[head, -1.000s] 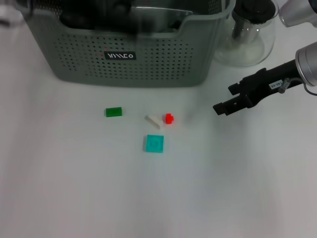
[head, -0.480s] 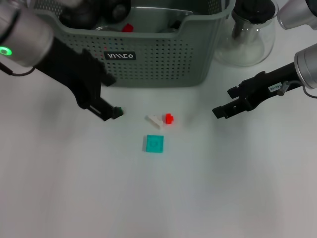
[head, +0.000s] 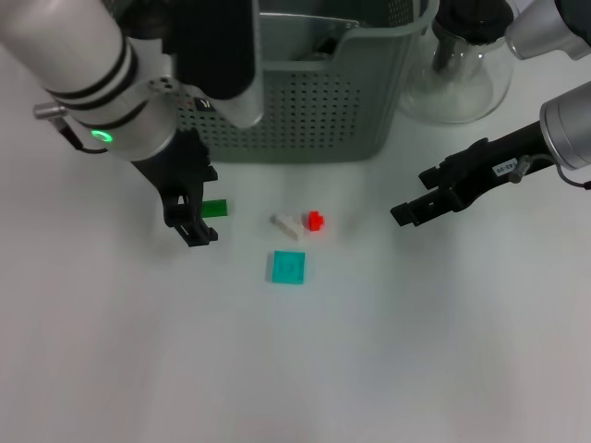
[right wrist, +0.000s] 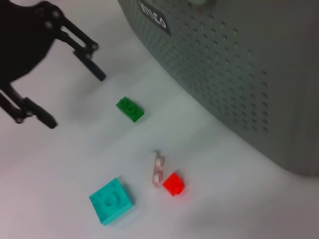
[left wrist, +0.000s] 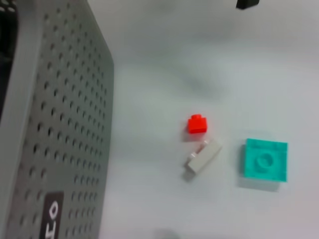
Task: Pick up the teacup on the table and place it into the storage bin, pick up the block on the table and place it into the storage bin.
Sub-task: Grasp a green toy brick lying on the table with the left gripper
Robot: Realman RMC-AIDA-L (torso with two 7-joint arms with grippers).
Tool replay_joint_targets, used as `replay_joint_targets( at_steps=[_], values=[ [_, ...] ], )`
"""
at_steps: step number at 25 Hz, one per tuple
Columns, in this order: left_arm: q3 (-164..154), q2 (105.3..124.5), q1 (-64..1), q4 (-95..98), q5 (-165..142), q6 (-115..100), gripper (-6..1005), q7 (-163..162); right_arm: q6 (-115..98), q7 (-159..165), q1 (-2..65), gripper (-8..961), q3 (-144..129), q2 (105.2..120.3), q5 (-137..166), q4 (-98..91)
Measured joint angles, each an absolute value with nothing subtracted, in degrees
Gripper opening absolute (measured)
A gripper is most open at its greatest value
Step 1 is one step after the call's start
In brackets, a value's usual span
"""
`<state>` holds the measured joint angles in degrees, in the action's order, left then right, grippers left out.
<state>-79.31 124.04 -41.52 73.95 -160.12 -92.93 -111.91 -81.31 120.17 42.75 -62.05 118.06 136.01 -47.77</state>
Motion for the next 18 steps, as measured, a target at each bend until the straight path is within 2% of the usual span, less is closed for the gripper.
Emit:
replay_joint_targets(
  at_steps=[18],
  values=[
    [-81.4,124.03,-46.7,56.8,-163.3,-78.2,794,-112.6,-80.5,120.2,42.9,883,-61.9,118.21,136.1,-47.7]
  ],
)
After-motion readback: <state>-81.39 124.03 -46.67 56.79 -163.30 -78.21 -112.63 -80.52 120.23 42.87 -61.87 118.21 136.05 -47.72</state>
